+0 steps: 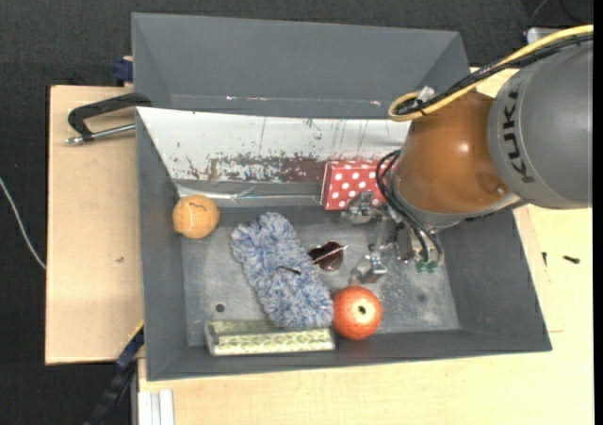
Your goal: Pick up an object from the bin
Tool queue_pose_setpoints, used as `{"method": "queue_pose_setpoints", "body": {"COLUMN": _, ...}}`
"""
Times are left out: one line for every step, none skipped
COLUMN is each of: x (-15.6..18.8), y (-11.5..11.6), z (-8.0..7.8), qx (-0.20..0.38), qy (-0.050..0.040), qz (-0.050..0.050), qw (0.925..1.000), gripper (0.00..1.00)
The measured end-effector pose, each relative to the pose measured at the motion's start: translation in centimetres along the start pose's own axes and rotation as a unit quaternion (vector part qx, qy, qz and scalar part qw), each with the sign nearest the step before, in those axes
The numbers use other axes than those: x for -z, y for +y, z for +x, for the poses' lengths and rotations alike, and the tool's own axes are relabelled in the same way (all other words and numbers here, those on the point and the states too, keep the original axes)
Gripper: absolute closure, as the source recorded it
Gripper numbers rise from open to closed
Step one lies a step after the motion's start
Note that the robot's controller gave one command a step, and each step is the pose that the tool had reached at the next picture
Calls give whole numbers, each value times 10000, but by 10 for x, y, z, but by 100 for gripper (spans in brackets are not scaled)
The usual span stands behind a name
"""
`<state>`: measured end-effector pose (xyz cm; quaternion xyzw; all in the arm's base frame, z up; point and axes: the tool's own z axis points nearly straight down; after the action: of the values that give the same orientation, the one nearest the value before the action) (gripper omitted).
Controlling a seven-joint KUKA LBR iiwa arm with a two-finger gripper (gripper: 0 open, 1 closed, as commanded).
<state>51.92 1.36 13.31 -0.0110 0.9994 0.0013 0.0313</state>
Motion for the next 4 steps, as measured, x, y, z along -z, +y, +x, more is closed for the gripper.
{"method": "queue_pose_setpoints", "body": {"x": 0, "y": 0, "z": 0, "qx": 4, "qy": 8, "qz": 2, "qw": 10000, "gripper": 0}}
{"method": "queue_pose_setpoints", "body": {"x": -59, "y": 19, "z": -5, "qx": 1387, "qy": 269, "qz": -36, "qw": 9900, "gripper": 100}}
{"method": "queue_pose_setpoints", "body": {"x": -59, "y": 19, "z": -5, "qx": 1387, "qy": 269, "qz": -36, "qw": 9900, "gripper": 100}}
{"method": "queue_pose_setpoints", "body": {"x": -59, "y": -22, "z": -15, "qx": 1857, "qy": 245, "qz": -83, "qw": 9823, "gripper": 100}}
